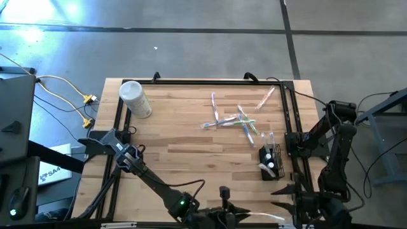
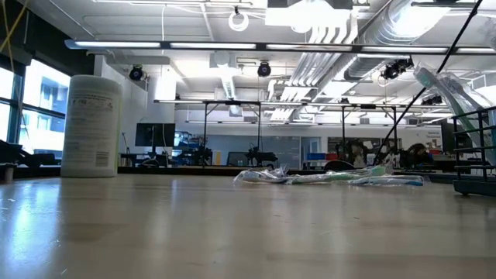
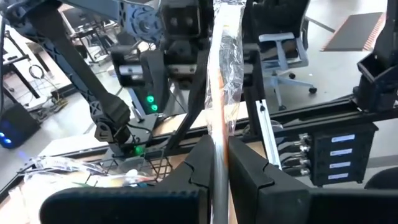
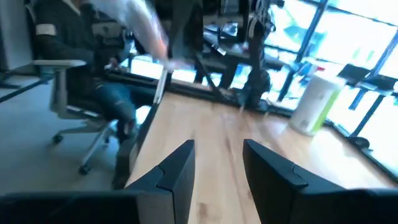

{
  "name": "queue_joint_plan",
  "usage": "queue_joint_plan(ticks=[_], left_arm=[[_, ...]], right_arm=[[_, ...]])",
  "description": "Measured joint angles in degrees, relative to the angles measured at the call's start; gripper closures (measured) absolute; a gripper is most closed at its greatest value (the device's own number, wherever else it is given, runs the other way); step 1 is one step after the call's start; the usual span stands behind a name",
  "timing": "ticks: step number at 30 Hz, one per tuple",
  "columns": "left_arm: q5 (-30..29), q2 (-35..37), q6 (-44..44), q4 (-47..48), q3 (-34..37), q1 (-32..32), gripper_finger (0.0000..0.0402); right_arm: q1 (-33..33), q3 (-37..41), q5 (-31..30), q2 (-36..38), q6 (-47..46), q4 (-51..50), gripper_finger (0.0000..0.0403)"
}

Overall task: Pick & Place toothbrushing station
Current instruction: Put the bottom orange toothbrush into the black mesh organizer

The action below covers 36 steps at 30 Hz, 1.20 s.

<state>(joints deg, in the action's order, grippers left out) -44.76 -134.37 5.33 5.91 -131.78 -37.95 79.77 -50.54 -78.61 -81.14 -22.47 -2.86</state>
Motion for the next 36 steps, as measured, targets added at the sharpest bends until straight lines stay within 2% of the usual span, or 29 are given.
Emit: queue_joint_plan(ticks=[3,8,12,14,17,19,21,28,36], left_arm=[[0.1,0.01,-0.61,-0.01,0.01,0.54,0.038],[0.77,0.0,-1.12,-0.01,0.49,1.33,0.038],[1.8,0.02,-1.56,-0.2,0.49,1.32,0.038],[1.95,0.02,-1.56,-0.11,0.49,1.16,0.038],[1.94,0.02,-1.56,-0.19,0.49,1.15,0.038],[1.95,0.02,-1.58,-0.09,0.49,1.17,0.038],[1.93,0.02,-1.58,0.15,0.49,1.18,0.038],[2.12,0.07,-1.56,0.11,0.49,1.13,0.038],[2.33,0.17,-1.67,0.09,0.49,1.31,0.038]], right_arm=[[-0.63,0.0,2.76,0.01,8.32,7.23,0.0275],[-3.24,0.0,15.4,0.04,18.12,17.4,0.0273],[-4.64,-0.02,24.86,0.1,24.56,18.88,0.0262],[-4.83,-0.02,23.18,0.07,22.77,19.76,0.0261],[-4.82,-0.02,14.14,0.09,22.51,20.74,0.0267],[-4.85,-0.02,11.22,0.09,24.68,21.61,0.0271],[-5.04,-0.02,12.16,0.09,26.74,23.44,0.0273],[-7.18,-0.02,23.57,0.09,31.63,27.87,0.0271],[-9.49,-0.02,25.14,0.09,33.27,29.17,0.0274]])
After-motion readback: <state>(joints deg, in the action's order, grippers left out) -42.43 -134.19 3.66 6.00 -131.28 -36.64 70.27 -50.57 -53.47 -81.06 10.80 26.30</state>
